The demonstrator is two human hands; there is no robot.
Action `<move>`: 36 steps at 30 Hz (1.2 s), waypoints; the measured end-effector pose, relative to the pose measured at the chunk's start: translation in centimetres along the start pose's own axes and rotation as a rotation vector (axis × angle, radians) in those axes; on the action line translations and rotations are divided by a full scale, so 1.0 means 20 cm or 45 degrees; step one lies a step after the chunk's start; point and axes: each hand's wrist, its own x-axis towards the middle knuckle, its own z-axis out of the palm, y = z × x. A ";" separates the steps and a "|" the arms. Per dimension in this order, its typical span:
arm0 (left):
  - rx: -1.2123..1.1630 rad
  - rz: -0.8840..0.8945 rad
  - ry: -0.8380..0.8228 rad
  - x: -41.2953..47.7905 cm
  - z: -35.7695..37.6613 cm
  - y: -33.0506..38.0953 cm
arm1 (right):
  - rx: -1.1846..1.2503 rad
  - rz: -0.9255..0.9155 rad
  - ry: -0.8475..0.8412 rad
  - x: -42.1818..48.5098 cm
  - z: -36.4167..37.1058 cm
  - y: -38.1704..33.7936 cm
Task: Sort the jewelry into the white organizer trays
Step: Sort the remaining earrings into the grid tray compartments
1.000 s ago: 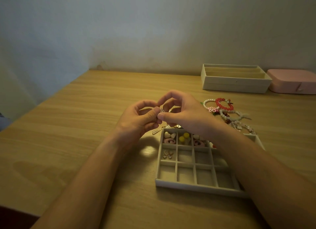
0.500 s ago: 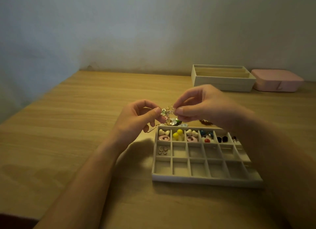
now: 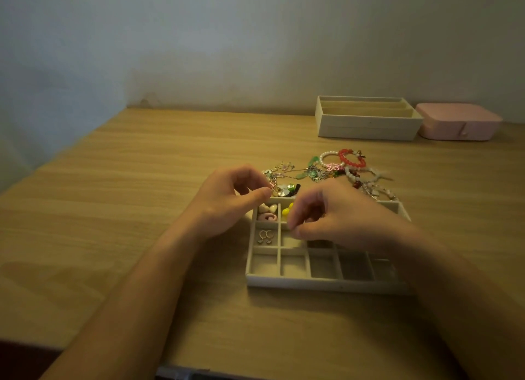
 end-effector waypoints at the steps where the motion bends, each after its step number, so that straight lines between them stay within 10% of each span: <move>1: 0.011 -0.003 -0.007 0.00 0.00 0.00 | -0.019 0.004 0.014 0.00 0.00 0.00; 36: 0.016 -0.010 -0.161 -0.02 0.01 0.02 | -0.340 0.108 0.234 0.01 0.13 -0.03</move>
